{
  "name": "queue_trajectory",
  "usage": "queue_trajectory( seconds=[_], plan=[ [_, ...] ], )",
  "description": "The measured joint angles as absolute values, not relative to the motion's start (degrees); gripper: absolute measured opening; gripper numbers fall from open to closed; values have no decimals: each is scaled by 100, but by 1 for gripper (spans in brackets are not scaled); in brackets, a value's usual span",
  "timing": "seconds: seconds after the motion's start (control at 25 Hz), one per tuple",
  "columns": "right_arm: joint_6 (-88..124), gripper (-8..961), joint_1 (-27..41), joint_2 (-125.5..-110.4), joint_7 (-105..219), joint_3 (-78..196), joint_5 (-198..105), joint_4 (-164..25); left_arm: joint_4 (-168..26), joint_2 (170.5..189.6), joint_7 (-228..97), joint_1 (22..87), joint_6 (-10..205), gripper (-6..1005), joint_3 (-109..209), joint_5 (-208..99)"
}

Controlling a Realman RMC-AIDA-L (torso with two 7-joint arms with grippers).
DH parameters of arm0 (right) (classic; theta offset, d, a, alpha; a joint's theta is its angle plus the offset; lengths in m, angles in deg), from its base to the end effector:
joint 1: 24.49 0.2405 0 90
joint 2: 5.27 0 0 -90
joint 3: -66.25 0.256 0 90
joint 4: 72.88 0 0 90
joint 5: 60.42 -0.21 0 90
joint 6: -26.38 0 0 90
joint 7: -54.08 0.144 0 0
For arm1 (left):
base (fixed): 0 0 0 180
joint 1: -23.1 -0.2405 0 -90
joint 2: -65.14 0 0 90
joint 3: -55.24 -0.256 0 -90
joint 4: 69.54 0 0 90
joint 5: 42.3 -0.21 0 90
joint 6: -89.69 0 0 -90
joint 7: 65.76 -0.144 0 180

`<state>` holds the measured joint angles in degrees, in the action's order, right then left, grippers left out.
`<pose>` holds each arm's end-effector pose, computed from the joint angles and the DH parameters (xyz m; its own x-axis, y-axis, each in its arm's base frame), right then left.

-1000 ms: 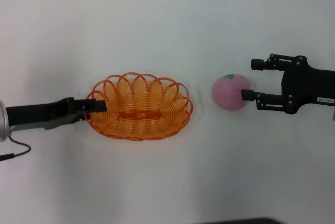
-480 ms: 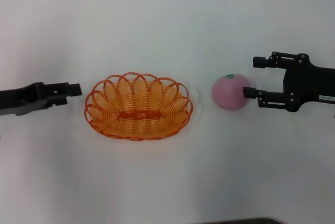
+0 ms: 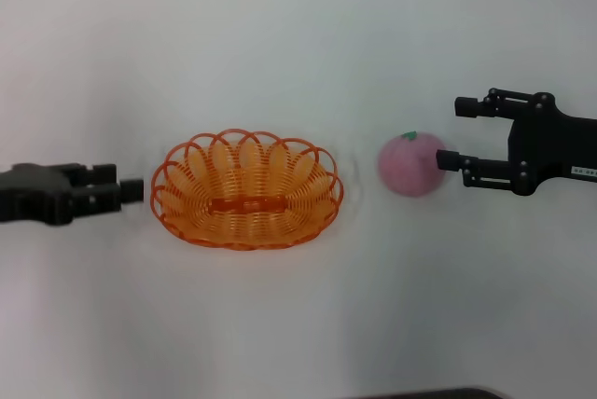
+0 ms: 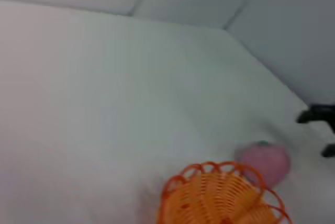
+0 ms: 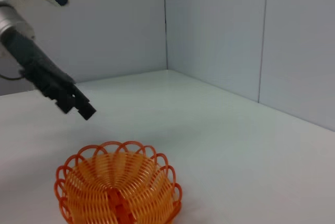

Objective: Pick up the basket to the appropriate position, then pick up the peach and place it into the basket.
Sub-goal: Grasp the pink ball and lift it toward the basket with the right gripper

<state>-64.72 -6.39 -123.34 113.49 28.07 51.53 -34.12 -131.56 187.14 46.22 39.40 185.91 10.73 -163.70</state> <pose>0.3230 0.2731 0.0162 0.8678 -0.1746 -0.4653 -0.3552 -0.8727 -0.3350 -0.2909 0.2757 0.0316 0.5854 0.7175 0.3775 0.7863 -0.6160 -0.0486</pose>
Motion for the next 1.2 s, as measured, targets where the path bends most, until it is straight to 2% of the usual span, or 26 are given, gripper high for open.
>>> queue_trajectory(
  seconds=[0.16,0.32,0.6,0.92,1.2],
  plan=[
    [-6471,762,-639,-12343,11349,2854,5151,-3412,-13168,18770,3888,3836,18941,623,1263,-16357],
    [-6472,761,-638,-12356,11349,2915,5151,-3412,-13182,18921,2750,3492,19183,623,1380,-16266],
    [-6478,760,-637,-12367,11349,2934,5146,-3413,-12485,18897,954,3157,19442,625,1686,-15887],
    [-6477,761,-621,-12374,11349,2934,5154,-3413,-11992,18900,-359,3068,19422,802,1838,-16145],
    [-6505,761,-658,-12377,11349,2883,5182,-3447,-11839,18874,-524,3076,19209,840,1840,-16321]
  ],
)
